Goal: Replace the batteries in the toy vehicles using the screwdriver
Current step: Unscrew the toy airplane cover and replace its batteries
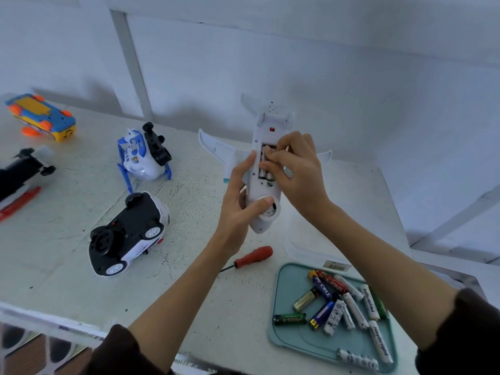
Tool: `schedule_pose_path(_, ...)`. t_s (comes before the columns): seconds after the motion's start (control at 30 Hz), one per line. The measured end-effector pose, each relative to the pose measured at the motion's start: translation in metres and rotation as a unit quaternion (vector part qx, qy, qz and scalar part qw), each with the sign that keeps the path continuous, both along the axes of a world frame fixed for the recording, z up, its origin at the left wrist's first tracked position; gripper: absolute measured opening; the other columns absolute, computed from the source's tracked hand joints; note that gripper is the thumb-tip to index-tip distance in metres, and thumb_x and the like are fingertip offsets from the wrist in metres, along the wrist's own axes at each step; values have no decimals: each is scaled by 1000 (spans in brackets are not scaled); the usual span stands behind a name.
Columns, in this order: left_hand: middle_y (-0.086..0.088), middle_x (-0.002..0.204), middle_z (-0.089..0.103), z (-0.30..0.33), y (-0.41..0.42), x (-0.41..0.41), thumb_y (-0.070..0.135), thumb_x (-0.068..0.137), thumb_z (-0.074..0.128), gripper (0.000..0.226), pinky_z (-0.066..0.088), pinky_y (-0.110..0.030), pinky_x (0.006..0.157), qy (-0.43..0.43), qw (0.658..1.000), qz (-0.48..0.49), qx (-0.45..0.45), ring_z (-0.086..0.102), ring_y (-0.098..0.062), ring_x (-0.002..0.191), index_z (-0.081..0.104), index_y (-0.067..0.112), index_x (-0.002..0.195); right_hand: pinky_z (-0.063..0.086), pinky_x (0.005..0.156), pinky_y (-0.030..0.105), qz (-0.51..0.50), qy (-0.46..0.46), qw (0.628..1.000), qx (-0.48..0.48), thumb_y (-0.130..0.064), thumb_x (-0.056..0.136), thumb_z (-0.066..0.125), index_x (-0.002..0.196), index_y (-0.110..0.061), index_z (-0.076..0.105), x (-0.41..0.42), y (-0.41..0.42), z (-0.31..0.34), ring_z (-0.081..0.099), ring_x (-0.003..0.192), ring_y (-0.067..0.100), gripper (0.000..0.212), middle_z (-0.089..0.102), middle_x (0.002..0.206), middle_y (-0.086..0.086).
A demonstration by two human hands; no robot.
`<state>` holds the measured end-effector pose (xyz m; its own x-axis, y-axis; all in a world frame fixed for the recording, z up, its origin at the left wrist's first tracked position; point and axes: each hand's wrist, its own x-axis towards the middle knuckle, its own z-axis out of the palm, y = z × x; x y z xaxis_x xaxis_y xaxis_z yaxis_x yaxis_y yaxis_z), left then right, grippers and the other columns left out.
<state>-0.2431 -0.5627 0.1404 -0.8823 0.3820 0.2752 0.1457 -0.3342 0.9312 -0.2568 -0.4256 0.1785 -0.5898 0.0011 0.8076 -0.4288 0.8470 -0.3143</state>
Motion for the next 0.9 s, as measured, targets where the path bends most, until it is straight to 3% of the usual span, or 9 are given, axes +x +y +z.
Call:
schedule_pose_path(0.23,-4,135,51,1,-3,0,25,69,68,72,52,-26,80,19,1000,-11,-6,62,-16,104,41,39,134,39,67,21,21,21,999,19,-18,82,63,69,2,67,5,0,1,40,79,16,24,56,79,14)
schedule_pose_path(0.33,0,136,52,3,-7,-2,25,70,68,73,52,-26,81,25,1000,-5,-7,62,-16,104,39,38,136,43,66,28,39,9,999,33,-20,82,63,70,0,67,6,-2,0,41,81,16,24,58,82,14)
schedule_pose_path(0.5,12,128,58,8,-19,-14,7,75,65,72,51,-24,80,32,999,12,-11,64,-12,101,37,34,136,46,70,34,97,-40,991,82,-22,81,63,77,-5,72,2,-6,9,50,84,20,20,62,88,10)
schedule_pose_path(0.6,-1,139,51,15,-31,-22,16,71,68,75,51,-23,80,37,999,35,-15,62,-15,107,36,36,136,46,76,24,124,-68,990,19,-20,83,63,85,-5,73,4,-7,22,57,86,20,18,67,89,6)
schedule_pose_path(0.7,-4,143,45,22,-47,-31,13,74,67,75,51,-24,83,42,997,64,-9,60,-16,113,32,32,138,48,77,20,124,-85,987,-58,-15,82,67,86,-6,73,8,-9,25,60,85,15,12,67,89,4)
schedule_pose_path(0.8,-4,143,45,24,-62,-37,22,71,67,79,51,-29,86,48,994,95,-1,59,-20,115,31,30,140,47,68,13,111,-144,976,-119,-11,82,67,83,-6,71,10,-16,13,59,74,10,6,63,85,0)
schedule_pose_path(0.9,-4,142,46,27,-73,-38,23,71,66,78,51,-31,87,51,991,124,4,59,-22,115,31,29,140,46,66,13,54,-297,946,-119,-12,82,67,82,-11,66,3,-24,-8,58,69,12,2,59,83,-3)
